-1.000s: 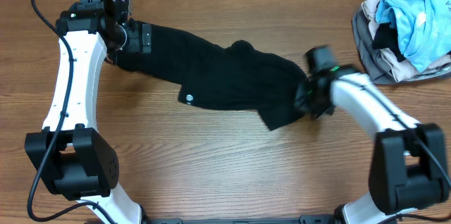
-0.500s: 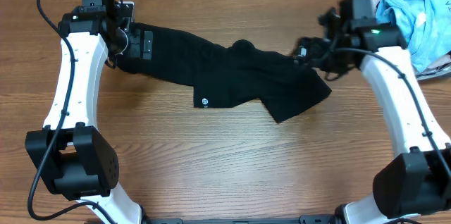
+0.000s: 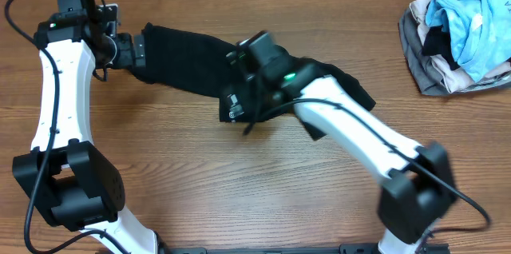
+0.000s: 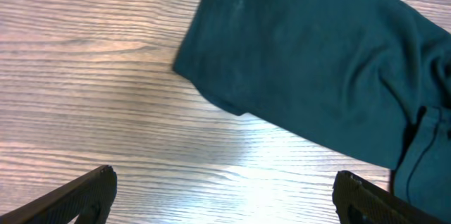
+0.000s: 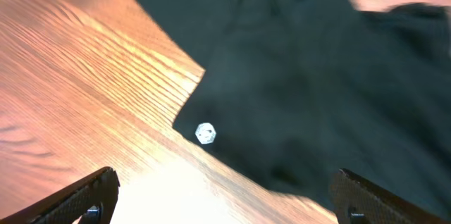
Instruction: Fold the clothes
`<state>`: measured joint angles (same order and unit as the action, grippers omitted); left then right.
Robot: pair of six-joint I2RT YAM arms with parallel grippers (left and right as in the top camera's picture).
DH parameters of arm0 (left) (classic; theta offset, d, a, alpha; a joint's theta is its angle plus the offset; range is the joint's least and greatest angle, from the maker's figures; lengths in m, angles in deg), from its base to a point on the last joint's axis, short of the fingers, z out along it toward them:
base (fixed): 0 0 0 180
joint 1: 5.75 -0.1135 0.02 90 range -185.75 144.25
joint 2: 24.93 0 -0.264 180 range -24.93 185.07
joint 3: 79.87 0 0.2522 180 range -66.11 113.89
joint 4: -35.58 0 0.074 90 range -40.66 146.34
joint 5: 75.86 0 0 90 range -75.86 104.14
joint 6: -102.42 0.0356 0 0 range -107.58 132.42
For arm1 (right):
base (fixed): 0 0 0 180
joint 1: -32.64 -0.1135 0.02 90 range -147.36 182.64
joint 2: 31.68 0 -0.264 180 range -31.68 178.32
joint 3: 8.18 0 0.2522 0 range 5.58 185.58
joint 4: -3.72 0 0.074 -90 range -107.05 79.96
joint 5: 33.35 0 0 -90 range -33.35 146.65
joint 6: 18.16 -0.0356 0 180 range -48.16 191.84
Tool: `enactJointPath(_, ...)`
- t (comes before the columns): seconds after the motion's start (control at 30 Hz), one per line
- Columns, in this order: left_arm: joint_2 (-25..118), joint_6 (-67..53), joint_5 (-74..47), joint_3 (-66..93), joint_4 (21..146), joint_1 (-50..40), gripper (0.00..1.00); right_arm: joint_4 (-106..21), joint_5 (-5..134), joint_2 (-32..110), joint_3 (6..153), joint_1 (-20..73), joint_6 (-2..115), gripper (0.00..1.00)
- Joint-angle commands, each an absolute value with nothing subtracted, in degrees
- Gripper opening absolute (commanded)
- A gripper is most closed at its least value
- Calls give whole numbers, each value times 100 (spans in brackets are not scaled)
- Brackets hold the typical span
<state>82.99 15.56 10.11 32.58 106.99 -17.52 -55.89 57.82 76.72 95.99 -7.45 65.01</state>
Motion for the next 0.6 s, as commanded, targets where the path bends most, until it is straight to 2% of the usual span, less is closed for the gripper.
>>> enactJointPath(0.0,8356,1477,1008,3221,10694,-1763,100,-5388,5043,8205,9700,-1023,6573,98)
enactJointPath(0.2,8356,1477,1008,3219,10701,-1757,100,-5045,4822,8996,9700,-1228,6787,95)
enactJointPath(0.27,8356,1477,1008,3219,10721,-1757,100,-5032,4755,9117,9702,-1235,6931,87)
enactJointPath(0.4,8356,1477,1008,3217,10716,-1757,100,-5034,4676,9200,9700,-1235,7089,79)
enactJointPath(0.57,8356,1475,1008,3217,10718,-1757,100,-5237,4709,9414,9693,-1253,7220,78)
